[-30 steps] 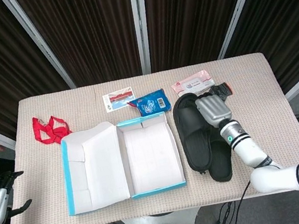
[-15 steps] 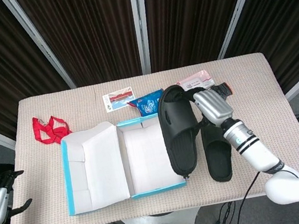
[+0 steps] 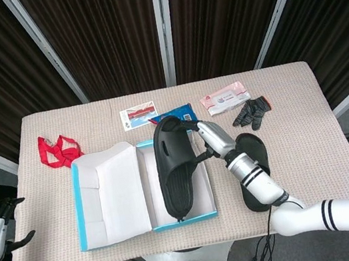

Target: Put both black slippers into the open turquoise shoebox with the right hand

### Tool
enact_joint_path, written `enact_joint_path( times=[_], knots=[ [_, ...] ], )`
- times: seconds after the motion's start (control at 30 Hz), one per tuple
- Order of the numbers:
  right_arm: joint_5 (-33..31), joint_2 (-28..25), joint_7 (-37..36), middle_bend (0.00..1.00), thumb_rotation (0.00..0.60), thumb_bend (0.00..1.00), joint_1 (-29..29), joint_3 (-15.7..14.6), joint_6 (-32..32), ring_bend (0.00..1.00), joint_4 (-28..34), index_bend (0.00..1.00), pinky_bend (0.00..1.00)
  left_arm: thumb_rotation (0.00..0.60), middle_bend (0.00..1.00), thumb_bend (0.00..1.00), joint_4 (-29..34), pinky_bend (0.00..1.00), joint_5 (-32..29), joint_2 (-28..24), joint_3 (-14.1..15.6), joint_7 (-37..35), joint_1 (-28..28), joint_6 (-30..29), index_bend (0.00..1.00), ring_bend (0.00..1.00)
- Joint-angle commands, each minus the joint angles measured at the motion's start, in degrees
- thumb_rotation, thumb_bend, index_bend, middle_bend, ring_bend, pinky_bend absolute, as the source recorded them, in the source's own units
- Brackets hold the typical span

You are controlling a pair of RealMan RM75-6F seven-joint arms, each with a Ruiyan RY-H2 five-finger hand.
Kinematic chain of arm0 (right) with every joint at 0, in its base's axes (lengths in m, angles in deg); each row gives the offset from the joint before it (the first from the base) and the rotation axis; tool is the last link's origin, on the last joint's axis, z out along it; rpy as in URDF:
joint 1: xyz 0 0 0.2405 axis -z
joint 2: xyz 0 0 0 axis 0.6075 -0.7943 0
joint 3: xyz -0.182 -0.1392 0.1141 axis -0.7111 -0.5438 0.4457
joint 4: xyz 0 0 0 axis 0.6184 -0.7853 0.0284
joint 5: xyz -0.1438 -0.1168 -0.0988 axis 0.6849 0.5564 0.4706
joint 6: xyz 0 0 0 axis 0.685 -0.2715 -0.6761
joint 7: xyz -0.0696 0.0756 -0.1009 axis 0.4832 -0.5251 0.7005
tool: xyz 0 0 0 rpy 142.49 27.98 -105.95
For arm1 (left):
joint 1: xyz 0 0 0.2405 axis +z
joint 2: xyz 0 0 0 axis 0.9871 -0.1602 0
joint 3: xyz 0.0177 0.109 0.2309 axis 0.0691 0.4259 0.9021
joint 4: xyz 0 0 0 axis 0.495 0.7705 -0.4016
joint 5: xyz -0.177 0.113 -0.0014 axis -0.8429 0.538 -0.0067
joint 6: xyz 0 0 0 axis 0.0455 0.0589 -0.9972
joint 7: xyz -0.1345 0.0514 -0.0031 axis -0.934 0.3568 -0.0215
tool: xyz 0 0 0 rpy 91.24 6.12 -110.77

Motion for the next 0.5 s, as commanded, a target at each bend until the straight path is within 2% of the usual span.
enact_joint_path(
  times=[0.03,0.2,0.5],
  knots=[
    [3.3,5.6,-7.0,0.63,0.600,0.10,-0.4,2.1,1.7,0.27,-5.7,0.64,0.26,0.600,0.23,0.18,-0.5,0.20,-0.1,0.2,-0.1,-0.4,0.1,-0.2,0.22,0.13],
    [5.5,9.2,-13.7,0.63,0.600,0.08,-0.8,3.2,4.3,0.27,-10.0,0.64,0.26,0.600,0.23,0.18,-1.5,0.20,-0.1,0.5,-0.2,-1.0,0.2,-0.4,0.22,0.13],
    [11.9,11.9,-23.7,0.63,0.600,0.07,-2.1,2.8,10.3,0.27,-17.8,0.64,0.30,0.600,0.23,0.18,-2.2,0.20,0.2,0.3,-0.2,-0.9,0.4,-1.0,0.22,0.13]
  ],
)
